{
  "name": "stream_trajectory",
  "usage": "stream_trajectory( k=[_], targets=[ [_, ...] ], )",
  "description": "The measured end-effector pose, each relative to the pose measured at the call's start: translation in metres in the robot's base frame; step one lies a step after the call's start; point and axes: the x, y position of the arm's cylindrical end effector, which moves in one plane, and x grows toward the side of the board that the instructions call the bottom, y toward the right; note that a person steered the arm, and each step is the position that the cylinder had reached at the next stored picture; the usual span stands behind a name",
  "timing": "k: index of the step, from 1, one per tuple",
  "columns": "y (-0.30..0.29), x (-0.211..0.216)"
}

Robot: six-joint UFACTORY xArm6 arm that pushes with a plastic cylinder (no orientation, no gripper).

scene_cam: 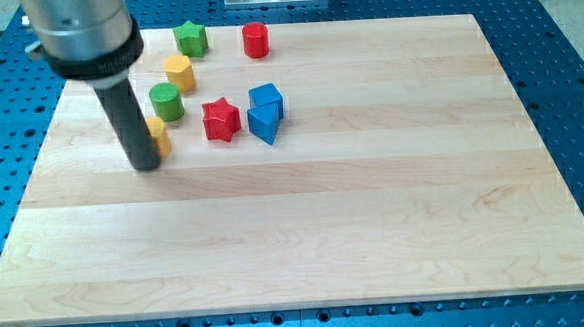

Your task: Move the yellow hexagon to the left of the green star

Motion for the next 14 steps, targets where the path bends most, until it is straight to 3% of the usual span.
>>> stream_trajectory(
  k=[2,3,4,5,6,7,9,10,11,13,14],
  targets=[
    [-0.048,-0.046],
    [-0.022,-0.082],
    [0.043,-0.104],
    [0.081,-0.11],
    [0.079,-0.145],
    [0.004,-0.145],
    [-0.03,-0.104],
    [-0.051,-0.129],
    [-0.037,-0.176],
    [-0.037,-0.161],
    [-0.037,-0.174]
  ],
)
